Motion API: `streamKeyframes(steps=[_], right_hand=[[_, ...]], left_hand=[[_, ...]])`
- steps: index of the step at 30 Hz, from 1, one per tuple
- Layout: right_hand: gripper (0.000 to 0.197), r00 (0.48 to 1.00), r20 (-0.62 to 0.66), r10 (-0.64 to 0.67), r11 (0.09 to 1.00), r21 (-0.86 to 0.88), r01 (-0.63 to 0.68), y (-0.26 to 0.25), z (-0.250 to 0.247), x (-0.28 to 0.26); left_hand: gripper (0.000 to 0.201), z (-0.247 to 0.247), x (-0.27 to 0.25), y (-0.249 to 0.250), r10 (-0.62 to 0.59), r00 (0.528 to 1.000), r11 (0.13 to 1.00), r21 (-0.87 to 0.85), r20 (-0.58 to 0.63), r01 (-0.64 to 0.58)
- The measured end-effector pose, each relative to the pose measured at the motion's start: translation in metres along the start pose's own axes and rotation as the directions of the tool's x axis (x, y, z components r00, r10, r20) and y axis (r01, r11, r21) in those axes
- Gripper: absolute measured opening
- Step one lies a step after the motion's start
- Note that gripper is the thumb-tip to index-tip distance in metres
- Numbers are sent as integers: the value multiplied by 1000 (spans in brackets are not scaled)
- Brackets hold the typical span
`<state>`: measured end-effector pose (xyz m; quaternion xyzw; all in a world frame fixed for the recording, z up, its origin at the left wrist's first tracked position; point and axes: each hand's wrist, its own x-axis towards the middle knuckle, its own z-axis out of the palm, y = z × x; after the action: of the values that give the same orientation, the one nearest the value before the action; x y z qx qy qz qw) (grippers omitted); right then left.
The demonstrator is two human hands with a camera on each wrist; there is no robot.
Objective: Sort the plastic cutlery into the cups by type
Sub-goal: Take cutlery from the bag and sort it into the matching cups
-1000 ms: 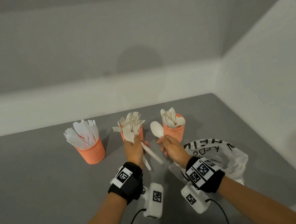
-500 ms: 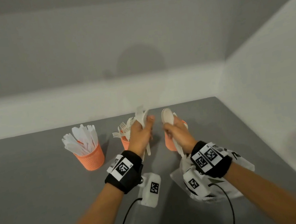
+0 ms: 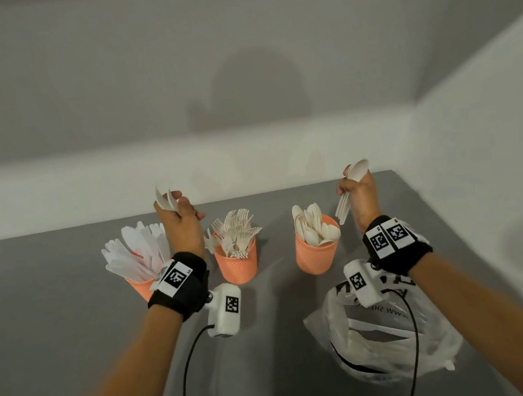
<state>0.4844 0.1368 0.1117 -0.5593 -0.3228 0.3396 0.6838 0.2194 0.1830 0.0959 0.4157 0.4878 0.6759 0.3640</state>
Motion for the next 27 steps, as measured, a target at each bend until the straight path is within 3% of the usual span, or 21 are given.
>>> streamKeyframes(steps=[4,10,16,18,21,24,27], right_hand=[[33,999,24,23,1000,-17,-22,13,3,1],[30,998,38,48,999,-17,-48,28,3,7],[27,994,51,98,991,-101,-92,43,-1,7],[21,993,60,106,984,-150,-96,51,-2,8],[13,993,36,115,971,-216,-104,59,-2,6],[30,999,5,35,944,-329,-31,61,-1,3],[41,994,20,-109,884,-455,106,62,2,2]], left_hand=[[18,4,-4,-14,14,1000,999,52,-27,-13],[10,13,-6,-29,55,997,996,69,55,-58],[3,15,-15,-47,8,992,990,141,126,-26],[13,14,-19,-54,33,988,971,230,153,-68],[45,9,-19,-61,54,981,911,394,187,-125],[60,6,-17,-62,106,967,834,509,232,-214],[39,6,-16,-59,108,963,815,533,247,-228]])
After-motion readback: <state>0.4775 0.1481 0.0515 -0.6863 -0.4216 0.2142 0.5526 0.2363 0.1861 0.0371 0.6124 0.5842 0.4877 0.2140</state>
